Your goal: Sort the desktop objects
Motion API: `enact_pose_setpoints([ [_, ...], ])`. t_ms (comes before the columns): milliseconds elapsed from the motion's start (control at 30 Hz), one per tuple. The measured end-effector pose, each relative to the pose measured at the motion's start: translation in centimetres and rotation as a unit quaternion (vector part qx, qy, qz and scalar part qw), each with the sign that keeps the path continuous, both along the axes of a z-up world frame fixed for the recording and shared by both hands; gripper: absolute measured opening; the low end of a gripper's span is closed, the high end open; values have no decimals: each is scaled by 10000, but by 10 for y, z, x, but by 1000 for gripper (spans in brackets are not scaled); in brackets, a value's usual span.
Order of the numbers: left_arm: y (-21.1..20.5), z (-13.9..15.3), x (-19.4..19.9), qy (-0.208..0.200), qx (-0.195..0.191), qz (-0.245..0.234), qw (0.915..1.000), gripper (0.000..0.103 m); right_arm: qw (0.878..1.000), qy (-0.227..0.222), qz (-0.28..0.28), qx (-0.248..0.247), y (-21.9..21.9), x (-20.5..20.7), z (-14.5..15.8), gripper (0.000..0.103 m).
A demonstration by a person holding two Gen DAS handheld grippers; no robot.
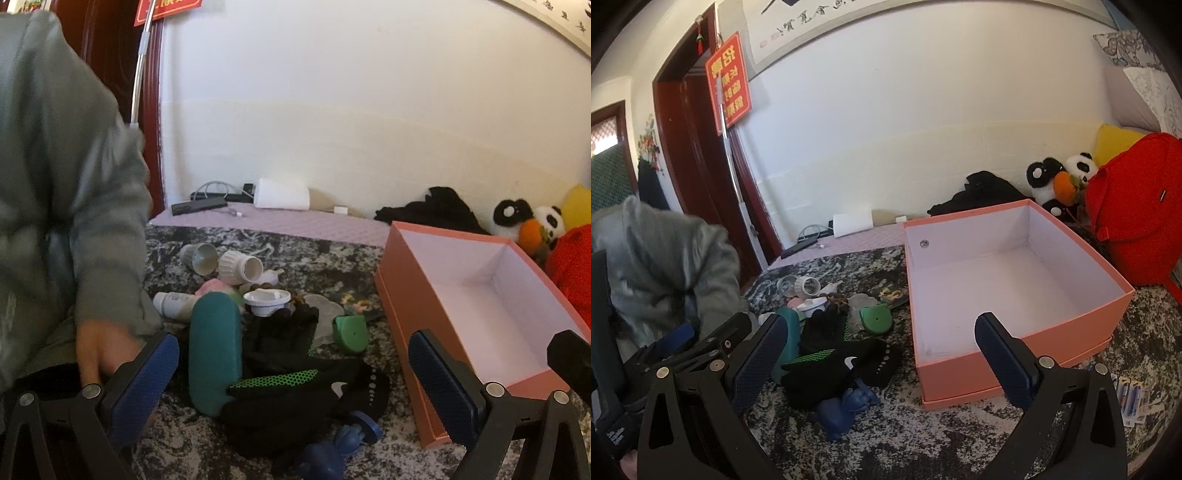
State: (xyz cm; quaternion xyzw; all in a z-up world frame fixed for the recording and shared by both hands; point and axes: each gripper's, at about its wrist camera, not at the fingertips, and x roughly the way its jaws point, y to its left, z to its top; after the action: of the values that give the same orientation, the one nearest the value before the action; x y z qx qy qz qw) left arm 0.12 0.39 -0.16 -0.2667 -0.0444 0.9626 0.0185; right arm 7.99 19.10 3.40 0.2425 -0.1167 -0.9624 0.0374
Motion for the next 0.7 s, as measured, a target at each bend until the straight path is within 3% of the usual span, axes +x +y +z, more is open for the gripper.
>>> enact_pose_setpoints([
  [700, -5, 1, -3, -92, 87, -4, 9999, 102, 9997, -58, 241, 22, -9, -5, 3, 103],
])
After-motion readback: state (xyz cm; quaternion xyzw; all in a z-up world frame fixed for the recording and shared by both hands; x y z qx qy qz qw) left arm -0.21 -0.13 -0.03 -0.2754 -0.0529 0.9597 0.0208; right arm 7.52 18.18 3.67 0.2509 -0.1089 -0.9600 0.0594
